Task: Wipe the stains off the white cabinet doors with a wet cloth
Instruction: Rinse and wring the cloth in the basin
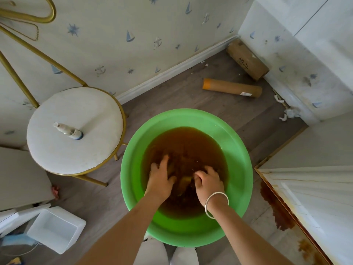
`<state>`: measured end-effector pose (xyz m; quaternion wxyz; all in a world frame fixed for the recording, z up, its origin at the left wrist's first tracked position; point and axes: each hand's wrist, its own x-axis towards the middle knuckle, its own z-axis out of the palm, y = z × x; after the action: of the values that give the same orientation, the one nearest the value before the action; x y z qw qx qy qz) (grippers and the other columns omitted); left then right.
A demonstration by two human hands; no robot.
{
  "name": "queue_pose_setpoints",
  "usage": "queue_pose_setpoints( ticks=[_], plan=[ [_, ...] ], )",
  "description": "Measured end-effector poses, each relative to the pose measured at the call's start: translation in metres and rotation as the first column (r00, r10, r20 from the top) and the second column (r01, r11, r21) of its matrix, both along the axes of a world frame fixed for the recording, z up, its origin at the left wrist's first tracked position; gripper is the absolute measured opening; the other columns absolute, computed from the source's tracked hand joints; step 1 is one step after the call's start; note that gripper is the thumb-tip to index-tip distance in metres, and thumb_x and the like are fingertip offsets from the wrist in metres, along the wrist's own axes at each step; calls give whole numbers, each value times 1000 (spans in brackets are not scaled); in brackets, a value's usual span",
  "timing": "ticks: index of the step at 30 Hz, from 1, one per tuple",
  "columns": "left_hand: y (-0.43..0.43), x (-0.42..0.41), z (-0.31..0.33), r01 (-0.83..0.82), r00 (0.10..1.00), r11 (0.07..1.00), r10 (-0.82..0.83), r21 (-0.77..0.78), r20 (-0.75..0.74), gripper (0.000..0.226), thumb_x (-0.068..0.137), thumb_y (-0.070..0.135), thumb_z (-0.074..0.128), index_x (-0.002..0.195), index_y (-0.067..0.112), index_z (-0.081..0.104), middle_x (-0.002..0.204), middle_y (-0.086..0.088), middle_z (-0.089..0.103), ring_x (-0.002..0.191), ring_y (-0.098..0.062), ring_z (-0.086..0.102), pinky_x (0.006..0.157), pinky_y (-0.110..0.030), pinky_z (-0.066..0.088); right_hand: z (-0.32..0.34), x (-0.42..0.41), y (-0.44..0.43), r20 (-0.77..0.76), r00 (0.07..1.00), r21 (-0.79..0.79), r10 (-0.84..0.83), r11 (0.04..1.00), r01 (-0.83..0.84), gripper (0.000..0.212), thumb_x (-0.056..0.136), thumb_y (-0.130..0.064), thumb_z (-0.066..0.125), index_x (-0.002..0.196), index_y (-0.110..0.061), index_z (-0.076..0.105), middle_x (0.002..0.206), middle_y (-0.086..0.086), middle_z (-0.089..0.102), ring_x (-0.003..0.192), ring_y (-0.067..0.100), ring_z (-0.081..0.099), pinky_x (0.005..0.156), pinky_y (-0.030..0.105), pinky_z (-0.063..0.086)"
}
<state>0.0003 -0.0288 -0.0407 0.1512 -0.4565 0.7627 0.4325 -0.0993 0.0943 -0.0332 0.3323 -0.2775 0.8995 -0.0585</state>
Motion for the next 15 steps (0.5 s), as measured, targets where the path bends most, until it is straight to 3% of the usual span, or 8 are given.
queue_pose_setpoints(
  ticks=[2,3,7,9,11,12,14,15],
  plan=[
    [-6,-5,6,-67,997,995,65,73,27,32,88,16,64,119,10,57,108,-12,61,106,-32,58,85,-36,47,4,-3,0,3,999,-74,-39,996,39,28,96,-23,51,123,-30,54,143,-3,39,136,19,35,107,41,36],
    [-8,-8,12,-41,999,996,39,77,38,17,86,18,67,99,9,62,91,-8,63,93,-30,62,74,-32,46,7,-3,0,8,999,-140,-52,989,52,39,92,-23,58,129,-32,48,142,-5,39,135,18,36,106,40,37],
    [-17,-25,51,232,973,972,-232,39,-1,21,74,9,68,66,20,52,76,-3,53,77,-23,54,62,-27,37,21,-2,-6,204,978,-323,-47,940,112,107,67,-35,83,150,-42,16,154,-3,21,143,16,21,114,40,30],
    [-21,-35,81,327,945,941,-325,87,-33,25,71,4,62,64,25,51,76,-3,56,71,-20,49,56,-28,41,26,-2,-9,281,959,-324,-35,937,129,120,58,-36,88,150,-45,12,155,-3,14,145,14,14,117,38,24],
    [-26,-42,110,373,927,915,-361,157,-97,21,71,4,62,76,25,61,77,1,60,65,-16,52,55,-27,45,29,-4,-11,338,940,-335,-40,928,160,105,59,-31,89,145,-40,30,149,-4,25,141,14,20,116,36,27],
    [-28,-43,124,374,925,910,-352,178,-142,21,72,5,63,81,25,64,77,4,62,63,-14,54,55,-26,46,32,-5,-11,387,921,-364,-42,911,195,85,63,-27,88,136,-35,45,139,-6,39,136,16,30,113,36,33],
    [-35,-42,140,358,923,916,-319,181,-214,21,73,7,65,87,23,68,81,4,66,65,-12,59,58,-25,50,37,-7,-10,488,865,-384,-114,863,330,37,74,-17,80,105,-24,62,104,-7,63,107,22,59,89,35,53],
    [-38,-40,141,318,932,932,-274,171,-237,22,74,6,65,90,21,69,83,3,66,67,-13,62,61,-26,52,42,-8,-10,490,852,-361,-182,848,388,24,79,-14,76,97,-20,61,91,-4,65,89,22,63,75,34,55]
  ],
)
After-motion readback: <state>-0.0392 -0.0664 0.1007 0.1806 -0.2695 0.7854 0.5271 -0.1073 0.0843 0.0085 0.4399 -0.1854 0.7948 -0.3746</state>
